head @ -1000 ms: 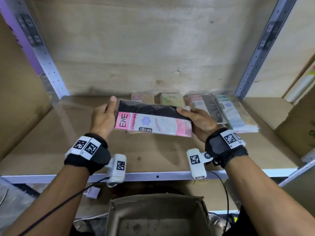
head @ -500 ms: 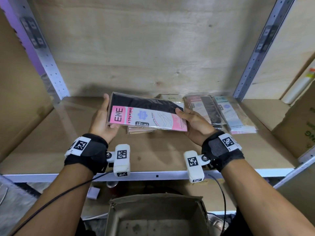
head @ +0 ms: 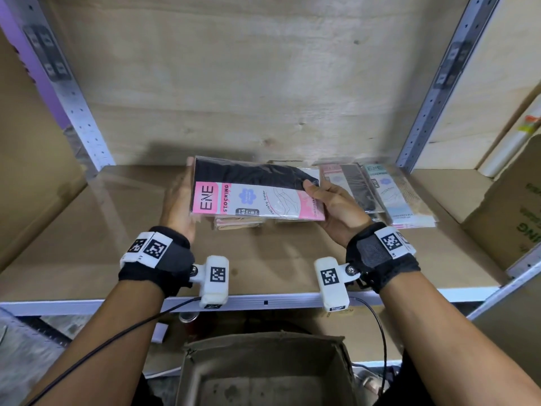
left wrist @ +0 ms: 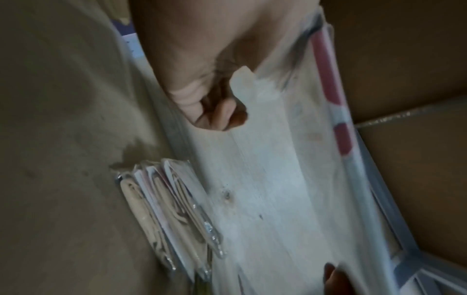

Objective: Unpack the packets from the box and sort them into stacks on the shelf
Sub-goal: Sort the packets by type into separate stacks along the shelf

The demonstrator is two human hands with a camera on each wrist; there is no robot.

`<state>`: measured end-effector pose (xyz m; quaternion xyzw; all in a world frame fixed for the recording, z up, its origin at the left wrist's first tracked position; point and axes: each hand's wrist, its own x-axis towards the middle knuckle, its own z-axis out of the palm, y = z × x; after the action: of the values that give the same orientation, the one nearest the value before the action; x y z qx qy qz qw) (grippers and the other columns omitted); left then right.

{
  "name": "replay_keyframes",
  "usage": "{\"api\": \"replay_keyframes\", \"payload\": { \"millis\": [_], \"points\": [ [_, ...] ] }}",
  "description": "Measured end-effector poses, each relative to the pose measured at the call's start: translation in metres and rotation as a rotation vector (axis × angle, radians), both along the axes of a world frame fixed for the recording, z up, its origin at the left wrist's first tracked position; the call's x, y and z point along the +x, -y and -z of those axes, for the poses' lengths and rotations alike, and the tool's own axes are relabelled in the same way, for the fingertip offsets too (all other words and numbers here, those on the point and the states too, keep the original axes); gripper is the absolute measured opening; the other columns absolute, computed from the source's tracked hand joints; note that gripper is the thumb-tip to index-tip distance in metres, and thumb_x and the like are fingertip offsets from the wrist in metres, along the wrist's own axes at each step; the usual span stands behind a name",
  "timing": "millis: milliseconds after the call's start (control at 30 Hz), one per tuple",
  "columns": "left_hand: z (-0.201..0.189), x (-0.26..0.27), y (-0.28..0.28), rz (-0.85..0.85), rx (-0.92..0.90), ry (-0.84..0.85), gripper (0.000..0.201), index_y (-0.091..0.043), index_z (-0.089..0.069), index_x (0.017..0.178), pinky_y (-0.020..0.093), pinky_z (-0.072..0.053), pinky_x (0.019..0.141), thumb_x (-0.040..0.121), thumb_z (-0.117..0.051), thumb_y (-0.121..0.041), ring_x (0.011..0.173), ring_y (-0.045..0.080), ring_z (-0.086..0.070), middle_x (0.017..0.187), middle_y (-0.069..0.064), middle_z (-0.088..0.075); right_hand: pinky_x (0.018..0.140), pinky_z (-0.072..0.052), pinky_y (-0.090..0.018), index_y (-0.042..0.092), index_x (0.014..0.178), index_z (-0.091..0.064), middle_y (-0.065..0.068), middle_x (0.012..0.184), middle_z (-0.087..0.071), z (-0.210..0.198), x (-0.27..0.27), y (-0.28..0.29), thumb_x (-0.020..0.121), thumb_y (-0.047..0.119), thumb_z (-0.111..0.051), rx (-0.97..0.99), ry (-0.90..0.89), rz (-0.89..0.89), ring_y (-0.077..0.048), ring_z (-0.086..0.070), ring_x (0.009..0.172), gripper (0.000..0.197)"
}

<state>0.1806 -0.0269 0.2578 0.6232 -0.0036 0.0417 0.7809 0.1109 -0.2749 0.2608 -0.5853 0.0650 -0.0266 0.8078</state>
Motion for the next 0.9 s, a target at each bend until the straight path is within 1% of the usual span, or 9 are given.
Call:
{"api": "replay_keyframes", "payload": {
  "millis": [67,200,267,367,467,600,667,767,900],
  "points": [
    [0.000,0.002,0.002,-0.081,0.026,0.048,0.048,-0.011,-0.053,0.115,0.029,-0.051,0.062,0.095,-0.054,-0.055,0.067,0.014,-0.062,0.085,0.004,-0.063,0.079,-0.058,-0.032,0.003,0.120,-0.064,-0.021,0.119,-0.067,-0.001,-0.002,0.002,0.097,0.014,-0.058,0.006,0.017,0.014,-0.025,-0.070,0.093,0.026],
    [-0.007,0.002,0.001,-0.090,0.028,0.194,0.027,-0.021,-0.061,0.087,0.029,-0.049,0.062,0.098,-0.057,-0.046,0.067,0.016,-0.060,0.081,0.005,-0.063,0.078,-0.058,-0.033,0.000,0.125,-0.062,-0.020,0.117,-0.068,-0.002,-0.003,0.003,0.097,0.013,-0.057,0.003,0.059,0.051,-0.026,-0.069,0.094,0.030],
    [-0.009,0.002,-0.003,-0.047,0.027,0.194,0.029,-0.021,-0.068,0.085,0.028,-0.049,0.060,0.098,-0.057,-0.044,0.064,0.014,-0.064,0.079,0.005,-0.069,0.067,-0.059,-0.028,0.003,0.112,-0.067,-0.013,0.103,-0.074,-0.003,-0.003,0.005,0.097,0.012,-0.058,-0.021,0.077,0.101,-0.019,-0.073,0.083,0.020],
    [-0.010,0.004,-0.008,0.027,0.063,0.157,0.037,-0.019,-0.071,0.087,0.031,-0.045,0.062,0.100,-0.052,-0.047,0.068,0.015,-0.065,0.080,0.002,-0.075,0.043,-0.048,-0.017,0.012,0.090,-0.068,-0.002,0.078,-0.076,-0.004,-0.006,0.008,0.097,0.010,-0.058,-0.031,0.098,0.155,-0.009,-0.070,0.058,0.013],
    [-0.009,0.003,-0.012,0.124,0.106,0.096,0.047,-0.017,-0.072,0.098,0.037,-0.052,0.074,0.095,-0.051,-0.058,0.081,0.020,-0.071,0.094,0.006,-0.078,0.038,-0.042,-0.013,0.009,0.093,-0.066,-0.008,0.081,-0.074,-0.005,-0.008,0.007,0.097,0.008,-0.057,-0.048,0.110,0.170,-0.006,-0.066,0.051,0.010],
    [0.000,0.005,-0.014,0.132,0.233,0.118,0.037,-0.016,-0.076,0.094,0.045,-0.055,0.083,0.091,-0.064,-0.050,0.080,0.020,-0.072,0.090,0.008,-0.078,0.051,-0.053,-0.020,0.000,0.116,-0.064,-0.023,0.110,-0.069,-0.004,-0.008,0.002,0.096,0.007,-0.060,-0.037,0.095,0.165,-0.021,-0.072,0.077,0.022],
    [0.006,0.006,-0.015,0.134,0.244,0.141,0.028,-0.019,-0.077,0.086,0.038,-0.054,0.078,0.094,-0.064,-0.042,0.071,0.014,-0.071,0.081,0.002,-0.077,0.062,-0.058,-0.025,0.003,0.112,-0.066,-0.022,0.112,-0.070,-0.004,-0.008,0.001,0.095,0.007,-0.061,-0.034,0.091,0.155,-0.024,-0.073,0.084,0.018],
    [0.008,0.007,-0.012,0.156,0.136,0.103,0.024,-0.022,-0.079,0.081,0.041,-0.055,0.083,0.097,-0.063,-0.029,0.066,0.010,-0.070,0.077,-0.003,-0.077,0.079,-0.060,-0.036,-0.001,0.118,-0.064,-0.022,0.113,-0.070,-0.002,-0.008,0.001,0.095,0.007,-0.061,-0.037,0.090,0.141,-0.031,-0.071,0.094,0.025],
    [0.006,0.006,-0.011,0.150,0.082,0.035,0.027,-0.016,-0.076,0.091,0.040,-0.060,0.079,0.095,-0.063,-0.041,0.071,0.014,-0.073,0.085,0.005,-0.078,0.080,-0.059,-0.038,-0.005,0.122,-0.062,-0.023,0.114,-0.069,0.000,-0.007,0.002,0.095,0.008,-0.061,-0.028,0.074,0.151,-0.033,-0.069,0.096,0.030]
  ]
}}
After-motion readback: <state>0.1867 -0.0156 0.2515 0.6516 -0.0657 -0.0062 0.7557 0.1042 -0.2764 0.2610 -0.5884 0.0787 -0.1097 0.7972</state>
